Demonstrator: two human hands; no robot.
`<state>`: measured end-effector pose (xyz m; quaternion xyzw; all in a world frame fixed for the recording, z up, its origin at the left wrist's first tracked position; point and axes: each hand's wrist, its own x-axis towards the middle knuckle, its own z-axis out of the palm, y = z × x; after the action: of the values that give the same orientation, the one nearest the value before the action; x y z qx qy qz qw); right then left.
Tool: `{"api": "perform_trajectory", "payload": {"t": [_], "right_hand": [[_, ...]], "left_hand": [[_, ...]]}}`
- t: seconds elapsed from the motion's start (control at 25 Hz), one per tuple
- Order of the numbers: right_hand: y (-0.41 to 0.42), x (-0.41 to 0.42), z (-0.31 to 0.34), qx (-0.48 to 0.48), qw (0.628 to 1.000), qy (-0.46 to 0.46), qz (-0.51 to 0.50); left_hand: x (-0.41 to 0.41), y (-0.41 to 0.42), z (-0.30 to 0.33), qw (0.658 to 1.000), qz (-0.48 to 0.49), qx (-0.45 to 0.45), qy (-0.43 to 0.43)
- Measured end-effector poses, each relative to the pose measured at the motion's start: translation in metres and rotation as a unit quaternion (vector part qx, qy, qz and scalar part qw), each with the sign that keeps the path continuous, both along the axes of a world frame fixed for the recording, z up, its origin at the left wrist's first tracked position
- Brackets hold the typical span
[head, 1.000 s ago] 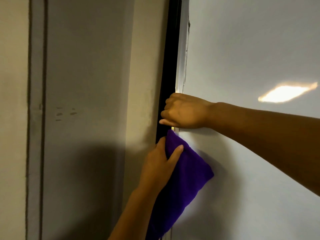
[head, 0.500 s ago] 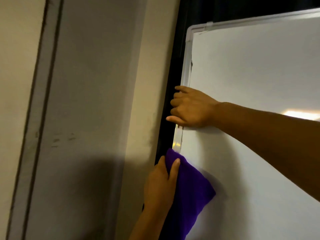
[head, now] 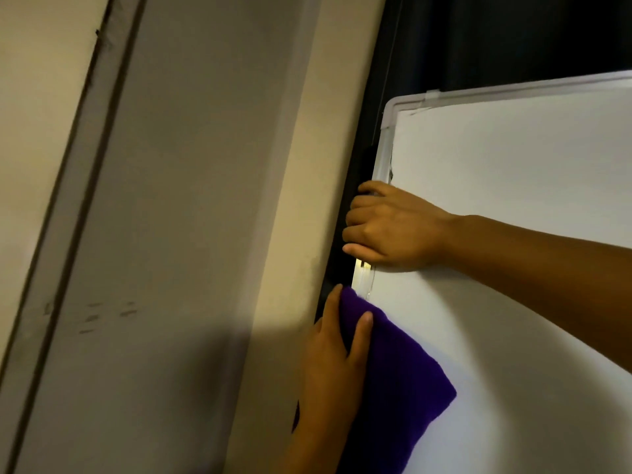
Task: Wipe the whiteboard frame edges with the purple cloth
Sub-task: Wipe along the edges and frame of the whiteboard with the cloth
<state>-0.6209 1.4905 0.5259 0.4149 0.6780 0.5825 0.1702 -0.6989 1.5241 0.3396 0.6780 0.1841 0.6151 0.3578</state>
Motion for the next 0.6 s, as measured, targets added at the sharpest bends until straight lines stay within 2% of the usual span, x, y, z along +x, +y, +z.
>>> {"api": "perform_trajectory", "payload": {"t": [0.12, 0.28, 0.48, 0.6], "right_hand": [[-0.007, 0.011, 0.016, -0.009, 0.999, 0.009, -0.038], [-0.008, 0.017, 0.039, 0.001, 0.998, 0.004, -0.068], [-0.006, 0.016, 0.048, -0.015, 0.997, -0.004, -0.080], [-0.014, 0.028, 0.059, 0.029, 0.996, 0.012, -0.087]], "left_hand": [[0.011, 0.005, 0.012, 1.000, -0.011, -0.009, 0.000], [0.024, 0.014, 0.034, 0.996, -0.027, -0.077, 0.023], [0.031, 0.024, 0.065, 0.999, -0.024, -0.031, 0.000], [0.036, 0.025, 0.080, 0.999, -0.022, -0.026, -0.006]]}}
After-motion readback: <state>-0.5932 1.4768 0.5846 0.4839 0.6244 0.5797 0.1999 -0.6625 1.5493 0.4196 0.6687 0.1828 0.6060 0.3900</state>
